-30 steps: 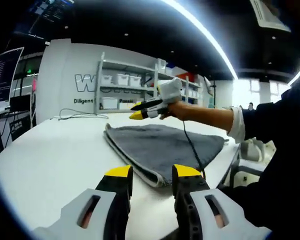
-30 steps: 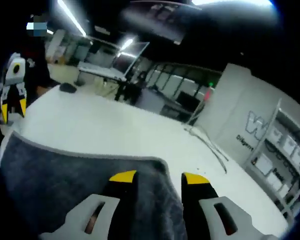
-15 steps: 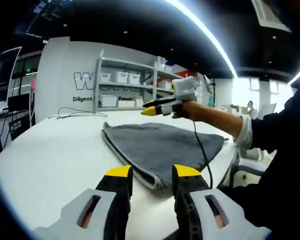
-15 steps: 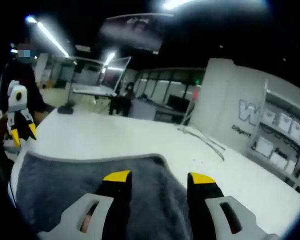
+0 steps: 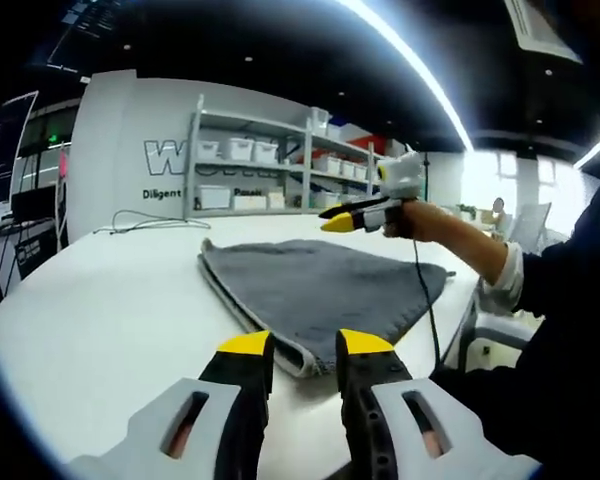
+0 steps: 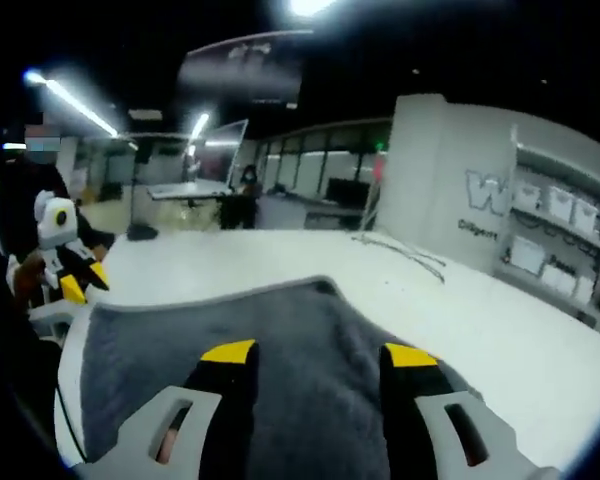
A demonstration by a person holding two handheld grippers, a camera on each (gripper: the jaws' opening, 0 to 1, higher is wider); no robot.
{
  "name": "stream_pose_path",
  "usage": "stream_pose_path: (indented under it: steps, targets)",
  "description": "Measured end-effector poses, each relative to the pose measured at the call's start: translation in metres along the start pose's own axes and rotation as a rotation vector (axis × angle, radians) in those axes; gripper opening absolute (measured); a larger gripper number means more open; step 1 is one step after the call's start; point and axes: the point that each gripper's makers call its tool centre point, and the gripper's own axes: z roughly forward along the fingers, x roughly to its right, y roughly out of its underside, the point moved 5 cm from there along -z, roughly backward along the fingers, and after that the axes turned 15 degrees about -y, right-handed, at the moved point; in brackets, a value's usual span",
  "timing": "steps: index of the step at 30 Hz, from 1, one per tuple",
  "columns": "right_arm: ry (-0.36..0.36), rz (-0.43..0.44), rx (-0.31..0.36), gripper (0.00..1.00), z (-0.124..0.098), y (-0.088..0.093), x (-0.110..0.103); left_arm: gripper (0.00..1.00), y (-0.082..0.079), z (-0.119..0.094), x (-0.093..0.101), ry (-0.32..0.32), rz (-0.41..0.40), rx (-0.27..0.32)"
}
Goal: Open the folded towel by lifting each exposed corner and separating the folded layers until the towel lies flat within the target outline without major curled edges
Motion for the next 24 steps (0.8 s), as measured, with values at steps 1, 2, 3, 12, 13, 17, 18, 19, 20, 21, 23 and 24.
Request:
stream_pose_path:
  steps: [1, 2, 3, 12, 13, 17, 18, 19, 20, 21, 23, 24]
  targets:
    - [0.006, 0.004, 0.007, 0.49, -0.004, 0.001, -0.001, 0.25, -0.001, 0.0, 0.001, 0.001, 0.001, 0.001]
    - [0.008, 0.008, 0.013, 0.49, -0.007, 0.002, -0.002, 0.25, -0.001, 0.001, 0.001, 0.002, 0.003, 0.001]
    - [0.009, 0.014, 0.02, 0.49, -0.01, 0.003, -0.004, 0.25, -0.001, 0.002, 0.001, 0.003, 0.004, 0.001]
    - [0.035, 0.042, 0.038, 0.5, -0.038, 0.011, -0.027, 0.25, -0.003, 0.002, 0.002, 0.008, 0.012, 0.003]
    - [0.038, 0.044, 0.035, 0.5, -0.043, 0.012, -0.035, 0.25, -0.003, 0.002, 0.001, 0.008, 0.012, 0.001]
    - [0.043, 0.056, 0.028, 0.51, -0.055, 0.013, -0.038, 0.25, 0.0, 0.003, 0.003, 0.014, 0.019, -0.008]
    - [0.049, 0.065, 0.041, 0.51, -0.059, 0.012, -0.041, 0.25, 0.001, 0.003, 0.003, 0.014, 0.02, -0.01]
    - [0.052, 0.07, 0.047, 0.51, -0.064, 0.012, -0.044, 0.25, 0.002, 0.003, 0.003, 0.015, 0.022, -0.011]
    - [0.054, 0.075, 0.05, 0.51, -0.068, 0.012, -0.047, 0.25, 0.002, 0.004, 0.004, 0.016, 0.022, -0.011]
    - [0.059, 0.081, 0.05, 0.51, -0.071, 0.013, -0.048, 0.25, 0.002, 0.004, 0.004, 0.018, 0.022, -0.011]
    - [0.071, 0.083, 0.05, 0.51, -0.078, 0.016, -0.05, 0.25, 0.003, 0.005, 0.004, 0.021, 0.025, -0.014]
    - [0.076, 0.084, 0.049, 0.52, -0.08, 0.017, -0.05, 0.25, 0.003, 0.005, 0.004, 0.021, 0.026, -0.013]
